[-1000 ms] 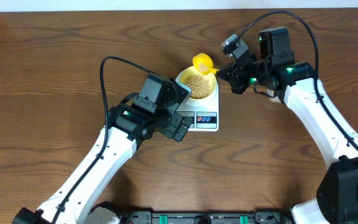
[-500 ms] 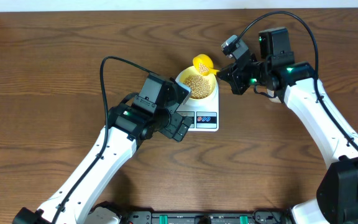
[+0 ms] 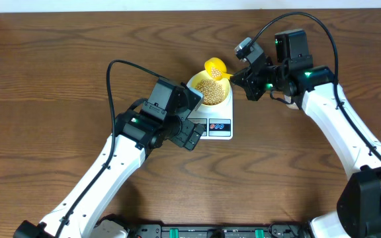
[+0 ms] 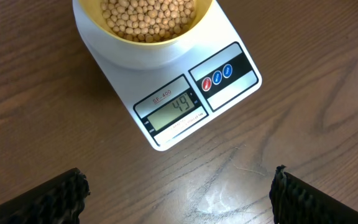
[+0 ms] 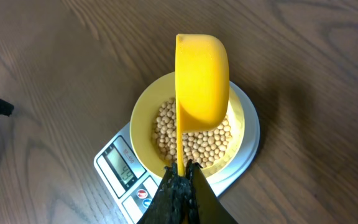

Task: Scoop item into bowl and weigh 50g on scale
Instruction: 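Hold the scoop tilted over the bowl with the right gripper, shaking out beans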

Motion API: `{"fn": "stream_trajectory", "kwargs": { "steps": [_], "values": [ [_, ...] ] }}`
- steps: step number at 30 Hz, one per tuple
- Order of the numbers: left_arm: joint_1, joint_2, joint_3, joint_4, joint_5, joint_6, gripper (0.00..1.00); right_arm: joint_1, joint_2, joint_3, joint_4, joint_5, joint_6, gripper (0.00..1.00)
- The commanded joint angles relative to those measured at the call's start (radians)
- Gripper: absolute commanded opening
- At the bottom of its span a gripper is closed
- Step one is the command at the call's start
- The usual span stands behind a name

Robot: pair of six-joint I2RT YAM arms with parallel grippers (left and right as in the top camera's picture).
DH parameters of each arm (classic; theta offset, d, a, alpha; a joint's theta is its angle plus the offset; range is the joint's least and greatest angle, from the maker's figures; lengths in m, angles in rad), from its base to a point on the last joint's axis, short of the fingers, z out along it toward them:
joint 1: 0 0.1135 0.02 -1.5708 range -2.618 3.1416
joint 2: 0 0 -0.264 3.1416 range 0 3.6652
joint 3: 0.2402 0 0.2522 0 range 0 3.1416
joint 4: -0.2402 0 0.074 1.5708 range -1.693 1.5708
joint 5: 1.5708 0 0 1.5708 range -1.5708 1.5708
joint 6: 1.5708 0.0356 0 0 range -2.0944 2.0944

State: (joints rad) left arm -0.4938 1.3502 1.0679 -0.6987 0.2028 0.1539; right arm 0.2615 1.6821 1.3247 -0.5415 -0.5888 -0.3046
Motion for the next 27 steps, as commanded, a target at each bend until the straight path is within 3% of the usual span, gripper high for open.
{"fn": "stream_trajectory", "kwargs": {
  "steps": [1,27],
  "values": [
    [0.000,0.002,-0.013,0.000,-0.010,-0.006,0.96,0.008,0.005,0.000,0.003,0.008,-0.026,0.01],
    [0.000,0.002,-0.013,0.000,-0.010,-0.006,0.96,0.017,0.005,0.000,-0.020,0.016,-0.107,0.01]
  ]
}}
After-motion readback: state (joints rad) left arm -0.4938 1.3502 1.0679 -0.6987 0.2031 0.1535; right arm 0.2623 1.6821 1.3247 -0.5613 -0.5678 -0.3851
